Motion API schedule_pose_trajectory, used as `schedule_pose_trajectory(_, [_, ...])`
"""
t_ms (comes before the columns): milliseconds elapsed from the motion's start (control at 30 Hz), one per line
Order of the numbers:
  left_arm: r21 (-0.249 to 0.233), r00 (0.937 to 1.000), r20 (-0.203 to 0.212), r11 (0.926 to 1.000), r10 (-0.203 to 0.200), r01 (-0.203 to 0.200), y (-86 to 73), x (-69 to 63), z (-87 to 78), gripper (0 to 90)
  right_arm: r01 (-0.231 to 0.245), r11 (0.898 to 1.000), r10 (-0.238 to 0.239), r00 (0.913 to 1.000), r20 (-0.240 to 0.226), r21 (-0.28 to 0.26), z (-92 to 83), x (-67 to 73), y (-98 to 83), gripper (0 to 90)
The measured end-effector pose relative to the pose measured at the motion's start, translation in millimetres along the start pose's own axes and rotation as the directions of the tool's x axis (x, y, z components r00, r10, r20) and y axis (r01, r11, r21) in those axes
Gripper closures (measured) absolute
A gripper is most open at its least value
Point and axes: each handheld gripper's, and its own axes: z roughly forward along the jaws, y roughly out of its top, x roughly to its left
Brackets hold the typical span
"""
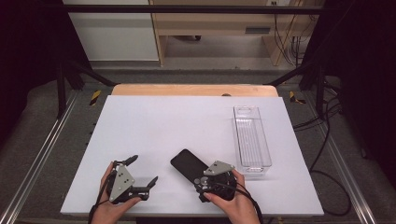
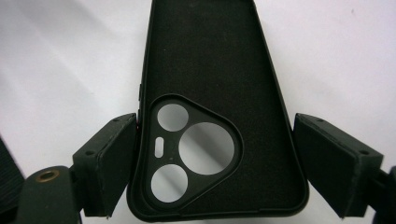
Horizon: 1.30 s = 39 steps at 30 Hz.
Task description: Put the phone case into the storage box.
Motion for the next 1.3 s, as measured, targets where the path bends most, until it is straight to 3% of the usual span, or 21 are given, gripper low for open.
schedule_pose_trajectory(100, [-0.01,0.9989,-0.003,0.9988,0.047,-0.047,7.3,-8.9,4.6,6.6,0.007,1.0,-0.007,1.0,0.004,0.009,-7.8,-2.3,10.0,16.7])
schedule_pose_trajectory(200, [-0.013,0.992,-0.011,0.992,0.125,-0.126,16.2,-18.4,11.6,7.2,0.02,1.0,-0.02,0.9998,0.003,0.015,-16.1,-6.3,25.2,16.7])
schedule_pose_trajectory(267, [-0.015,0.9887,-0.016,0.9887,0.149,-0.149,21.5,-23.2,17.4,8.2,0.031,0.999,-0.031,0.9995,-0.004,0.013,-22.8,-9.9,38.5,16.7])
schedule_pose_trajectory(400, [-0.024,0.9733,-0.037,0.9735,0.227,-0.228,33.0,-29.3,30.0,9.9,0.048,0.999,-0.048,0.9986,-0.021,0.019,-30.4,-16.3,60.4,16.8])
schedule_pose_trajectory(500, [-0.036,0.9549,-0.081,0.9566,0.286,-0.289,43.7,-27.4,40.4,15.2,0.085,0.996,-0.084,0.9959,-0.034,0.03,-33.9,-21.2,80.8,16.7])
schedule_pose_trajectory(533, [-0.044,0.9391,-0.13,0.9444,0.318,-0.326,47.9,-25.1,43.3,16.5,0.091,0.995,-0.089,0.9954,-0.035,0.035,-34.6,-21.4,85.0,16.7])
schedule_pose_trajectory(567, [-0.044,0.9391,-0.13,0.9444,0.318,-0.326,47.9,-25.1,43.3,17.0,0.1,0.994,-0.099,0.9943,-0.039,0.036,-34.9,-21.2,88.7,16.6])
schedule_pose_trajectory(667, [-0.032,0.904,-0.2,0.9197,0.378,-0.391,46.7,-26.8,40.6,19.8,0.116,0.992,-0.114,0.9921,-0.053,0.044,-34.6,-18.6,94.4,16.6])
schedule_pose_trajectory(733, [-0.012,0.8833,-0.211,0.9025,0.419,-0.431,45.2,-31.1,39.0,22.9,0.129,0.99,-0.126,0.9896,-0.07,0.048,-32.3,-14.3,98.3,16.6])
schedule_pose_trajectory(767, [-0.006,0.8791,-0.215,0.8995,0.425,-0.437,44.2,-33.3,39.2,23.7,0.133,0.99,-0.13,0.9889,-0.072,0.052,-30.6,-11.8,99.7,16.6])
schedule_pose_trajectory(800, [-0.002,0.8794,-0.21,0.8994,0.427,-0.437,43.0,-35.4,40.1,26.0,0.148,0.987,-0.143,0.9861,-0.086,0.064,-26.5,-7.5,101.6,16.5])
schedule_pose_trajectory(900, [0.02,0.8628,-0.21,0.8844,0.46,-0.466,38.6,-42.2,41.3,31.9,0.16,0.985,-0.152,0.9837,-0.096,0.072,-21.4,-1.4,103.4,16.5])
schedule_pose_trajectory(967, [0.035,0.8384,-0.215,0.8619,0.501,-0.506,36.5,-45.8,41.1,33.3,0.162,0.984,-0.155,0.9832,-0.097,0.073,-20.4,0.3,104.0,16.5])
schedule_pose_trajectory(1100, [0.045,0.8213,-0.221,0.8468,0.526,-0.53,34.5,-45.8,39.9,39.0,0.172,0.982,-0.164,0.9805,-0.109,0.076,-18.9,4.2,107.1,16.4])
schedule_pose_trajectory(1167, [0.051,0.8157,-0.225,0.8425,0.533,-0.536,33.5,-44.3,39.4,40.3,0.176,0.982,-0.167,0.9797,-0.111,0.075,-18.9,4.6,107.4,16.4])
schedule_pose_trajectory(1267, [0.055,0.8126,-0.228,0.8402,0.537,-0.54,32.5,-43.3,39.1,44.1,0.182,0.98,-0.172,0.9776,-0.122,0.079,-18.9,5.3,107.2,16.3])
schedule_pose_trajectory(1300, [0.058,0.8082,-0.228,0.8361,0.543,-0.546,32.2,-43.7,39.2,44.1,0.182,0.98,-0.172,0.9776,-0.122,0.079,-18.9,5.3,107.2,16.3])
